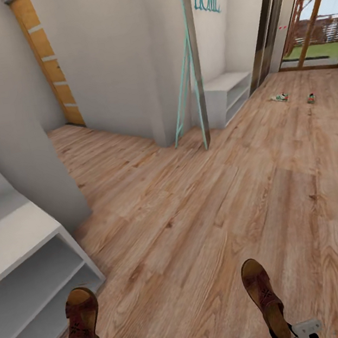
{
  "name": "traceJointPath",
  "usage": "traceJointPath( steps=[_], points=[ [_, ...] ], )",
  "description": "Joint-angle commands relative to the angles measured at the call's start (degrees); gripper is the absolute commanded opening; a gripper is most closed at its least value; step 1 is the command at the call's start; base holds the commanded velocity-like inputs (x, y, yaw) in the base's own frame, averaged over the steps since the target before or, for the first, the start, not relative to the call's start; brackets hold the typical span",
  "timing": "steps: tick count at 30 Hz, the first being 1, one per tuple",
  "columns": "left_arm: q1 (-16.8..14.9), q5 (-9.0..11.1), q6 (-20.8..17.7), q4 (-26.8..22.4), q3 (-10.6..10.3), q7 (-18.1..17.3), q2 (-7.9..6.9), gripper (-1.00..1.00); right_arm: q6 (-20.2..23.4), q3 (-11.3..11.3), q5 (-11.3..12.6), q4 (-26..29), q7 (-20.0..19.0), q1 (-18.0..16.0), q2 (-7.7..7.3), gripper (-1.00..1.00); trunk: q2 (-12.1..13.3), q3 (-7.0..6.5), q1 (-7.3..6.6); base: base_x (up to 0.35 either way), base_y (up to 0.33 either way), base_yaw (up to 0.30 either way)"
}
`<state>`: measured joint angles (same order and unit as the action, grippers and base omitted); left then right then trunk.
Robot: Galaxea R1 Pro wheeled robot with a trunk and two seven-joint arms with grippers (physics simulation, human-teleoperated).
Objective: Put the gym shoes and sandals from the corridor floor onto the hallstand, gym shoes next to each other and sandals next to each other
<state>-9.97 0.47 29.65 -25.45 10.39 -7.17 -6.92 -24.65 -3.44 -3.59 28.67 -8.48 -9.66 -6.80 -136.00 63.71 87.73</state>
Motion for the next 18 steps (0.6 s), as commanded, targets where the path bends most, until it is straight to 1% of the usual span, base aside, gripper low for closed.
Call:
traceJointPath(
  steps=[1,8,10,14,18],
  points=[
    [-0.05,-0.12,0.09,0.05,0.44,-0.57,0.05,-1.00,-0.15,-0.35,-0.18,-0.01,-0.40,-0.01,0.03,-1.00,-0.02,0.04,-0.01,0.000,0.000,0.276],
    [-0.05,-0.12,0.14,0.12,0.50,-0.57,0.15,-1.00,-0.21,-0.42,-0.18,-0.02,-0.39,0.01,0.03,-1.00,-0.02,0.04,-0.01,0.000,0.000,0.276],
    [-0.05,0.21,0.14,0.13,0.50,-0.57,0.15,-1.00,-0.22,-0.42,-0.18,-0.05,-0.39,0.00,0.03,-1.00,-0.02,0.04,-0.01,0.000,0.000,0.276],
    [-0.05,1.92,0.16,0.18,0.47,-0.64,0.12,-1.00,-0.22,-0.42,-0.14,-0.67,-0.39,-0.01,0.08,-1.00,-0.02,0.04,-0.01,0.000,0.000,0.276],
    [-0.05,2.46,0.14,0.17,0.18,-1.14,0.11,-1.00,-0.23,-0.42,-0.10,-1.72,-0.39,-0.01,0.12,-1.00,-0.02,0.04,-0.01,0.000,0.000,0.276]
  ],
)
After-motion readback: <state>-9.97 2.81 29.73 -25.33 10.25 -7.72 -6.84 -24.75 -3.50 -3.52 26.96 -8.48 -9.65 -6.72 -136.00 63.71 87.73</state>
